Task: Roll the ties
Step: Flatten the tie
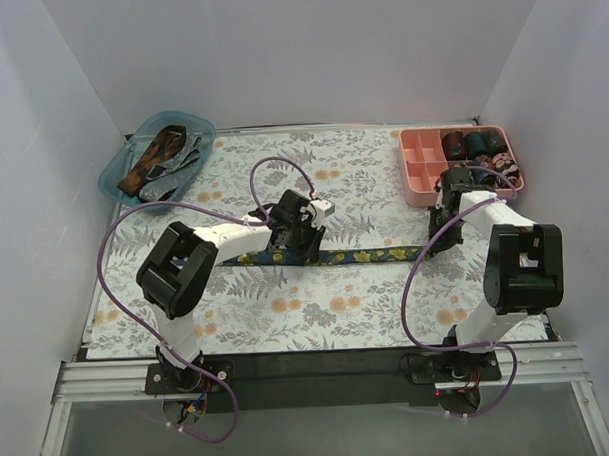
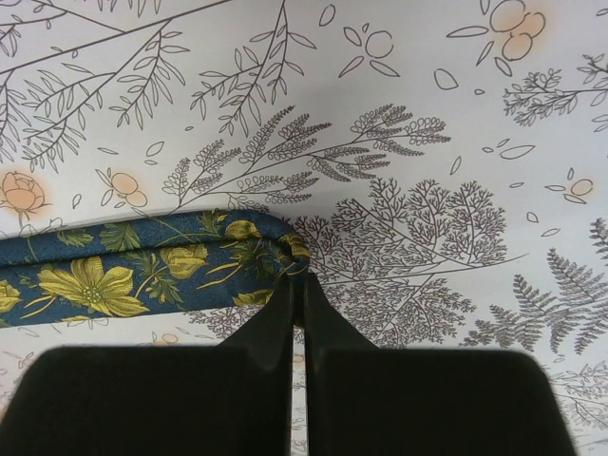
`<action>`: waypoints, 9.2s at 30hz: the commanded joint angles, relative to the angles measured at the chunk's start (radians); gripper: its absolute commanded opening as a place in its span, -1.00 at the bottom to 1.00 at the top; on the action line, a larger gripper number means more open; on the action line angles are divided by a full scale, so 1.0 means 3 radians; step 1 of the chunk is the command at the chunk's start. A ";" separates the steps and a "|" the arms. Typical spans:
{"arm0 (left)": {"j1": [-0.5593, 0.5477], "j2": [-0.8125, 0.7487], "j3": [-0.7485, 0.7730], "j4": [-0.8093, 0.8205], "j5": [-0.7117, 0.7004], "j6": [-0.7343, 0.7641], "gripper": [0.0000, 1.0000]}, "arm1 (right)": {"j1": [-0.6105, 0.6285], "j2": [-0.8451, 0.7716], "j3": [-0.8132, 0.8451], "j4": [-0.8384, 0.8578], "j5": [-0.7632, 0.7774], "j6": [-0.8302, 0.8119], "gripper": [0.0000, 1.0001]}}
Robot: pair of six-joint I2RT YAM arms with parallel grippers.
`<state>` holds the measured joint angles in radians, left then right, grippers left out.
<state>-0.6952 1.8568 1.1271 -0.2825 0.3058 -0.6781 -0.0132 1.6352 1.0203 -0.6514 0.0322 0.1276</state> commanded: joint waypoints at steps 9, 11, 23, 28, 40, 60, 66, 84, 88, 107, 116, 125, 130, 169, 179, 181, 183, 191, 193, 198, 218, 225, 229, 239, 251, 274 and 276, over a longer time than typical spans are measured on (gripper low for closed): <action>-0.0004 0.0064 -0.0029 0.0031 -0.0181 -0.0363 -0.66 | 0.0524 -0.0291 0.0127 -0.0099 0.1032 0.0219 -0.97; -0.0004 0.0074 -0.0029 0.0026 -0.0170 -0.0414 -0.66 | 0.0631 -0.0322 0.0117 -0.0104 0.1201 0.0260 -0.97; -0.0004 0.0125 0.0063 -0.0040 -0.0068 -0.0542 -0.66 | 0.1362 -0.0077 0.0245 -0.0227 0.1539 0.0495 -0.97; -0.0004 0.0146 0.0078 -0.0045 -0.0058 -0.0583 -0.66 | 0.1562 0.0127 0.0367 -0.0201 0.1325 0.0531 -0.97; -0.0004 0.0171 0.0083 -0.0040 -0.0058 -0.0624 -0.66 | 0.1711 0.0368 0.0301 0.0131 0.0783 0.0413 -0.97; -0.0004 0.0120 0.0099 -0.0234 -0.0293 -0.0614 -0.66 | 0.1706 0.0312 0.0521 -0.0263 0.1135 0.0551 -0.97; -0.0004 0.0105 0.0088 -0.0286 -0.0360 -0.0593 -0.66 | 0.1701 0.0307 0.0577 -0.0258 0.0895 0.0582 -0.97; -0.0014 0.0080 0.0129 -0.0332 -0.0421 -0.0583 -0.64 | 0.1553 0.0430 0.0082 0.0417 0.0220 0.0674 -0.97; -0.0014 0.0018 0.0195 -0.0357 -0.0426 -0.0578 -0.59 | 0.1460 0.0353 -0.0062 0.0591 0.0021 0.0674 -0.85; -0.0070 -0.0207 0.0630 -0.0633 -0.0452 -0.0598 -0.41 | 0.0980 -0.0097 -0.0506 0.1127 -0.0823 0.0674 -0.46; -0.0070 -0.0284 0.0538 -0.0684 -0.0503 -0.0567 -0.41 | 0.0459 -0.0046 -0.1084 0.1900 -0.1590 0.0679 -0.49; -0.0070 -0.0314 0.0497 -0.0690 -0.0503 -0.0537 -0.41 | 0.0116 0.0082 -0.1366 0.2125 -0.1815 0.0526 -0.50; -0.0070 -0.0330 0.0502 -0.0695 -0.0518 -0.0526 -0.41 | 0.0090 -0.0137 -0.1254 0.1942 -0.1907 0.0470 -0.23; -0.0193 -0.0161 0.0860 -0.0306 -0.0227 -0.0093 -0.18 | -0.0350 -0.0721 -0.0803 0.0939 -0.1432 0.0214 -0.08; -0.0622 0.0197 0.1116 0.0108 -0.0267 0.0669 0.06 | -0.0171 -0.0588 -0.0849 0.1051 -0.1278 0.0388 -0.06; -0.0729 0.0314 0.1182 0.0210 -0.0313 0.0905 0.12 | -0.0166 -0.0552 -0.0844 0.1072 -0.1268 0.0388 -0.06; -0.0766 0.0406 0.1259 0.0251 -0.0314 0.1002 0.15 | -0.0166 -0.0511 -0.0844 0.1077 -0.1238 0.0383 -0.05; -0.0939 0.0642 0.1167 0.0793 -0.0201 0.1385 0.25 | -0.0161 -0.0486 -0.0824 0.1062 -0.1289 0.0377 -0.04; -0.0980 0.0698 0.1162 0.0905 -0.0181 0.1472 0.28 | -0.0150 -0.0496 -0.0824 0.1036 -0.1278 0.0372 -0.03; -0.1001 0.0913 0.1218 0.1105 0.0024 0.1626 0.31 | -0.0130 -0.0496 -0.0824 0.1011 -0.1268 0.0372 -0.03; -0.0832 0.0515 0.0288 0.0998 -0.0324 0.1590 -0.25 | 0.0457 -0.0475 -0.0803 0.1154 -0.1227 0.0740 -0.03; -0.0812 0.0259 0.0180 0.0972 -0.0181 0.1677 0.17 | 0.0525 -0.0577 -0.0635 0.1087 -0.1258 0.0792 0.04; -0.0812 0.0228 0.0293 0.0962 -0.0074 0.1744 0.46 | 0.0525 -0.0726 -0.0543 0.0955 -0.1299 0.0786 0.18; -0.0848 0.0483 0.0763 0.0957 0.0157 0.1923 0.72 | 0.0203 -0.1002 -0.0491 0.0581 -0.0925 0.0521 0.85; -0.0889 0.0427 0.0574 0.1069 -0.0088 0.1800 0.71 | 0.0182 -0.0915 -0.0604 0.0663 -0.0926 0.0454 0.22; -0.0873 0.0872 0.0768 0.1243 -0.0319 0.2035 0.52 | 0.0131 -0.0803 -0.0548 0.0463 -0.0675 -0.0210 0.20; -0.0858 0.0867 0.0779 0.1243 -0.0298 0.1995 0.41 | 0.0121 -0.0803 -0.0548 0.0474 -0.0695 -0.0226 0.20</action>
<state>-0.9585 2.1071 1.3327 0.0963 0.2340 -0.0845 0.0311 1.4109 0.8394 -0.5034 -0.1505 0.0917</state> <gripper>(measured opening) 0.731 0.600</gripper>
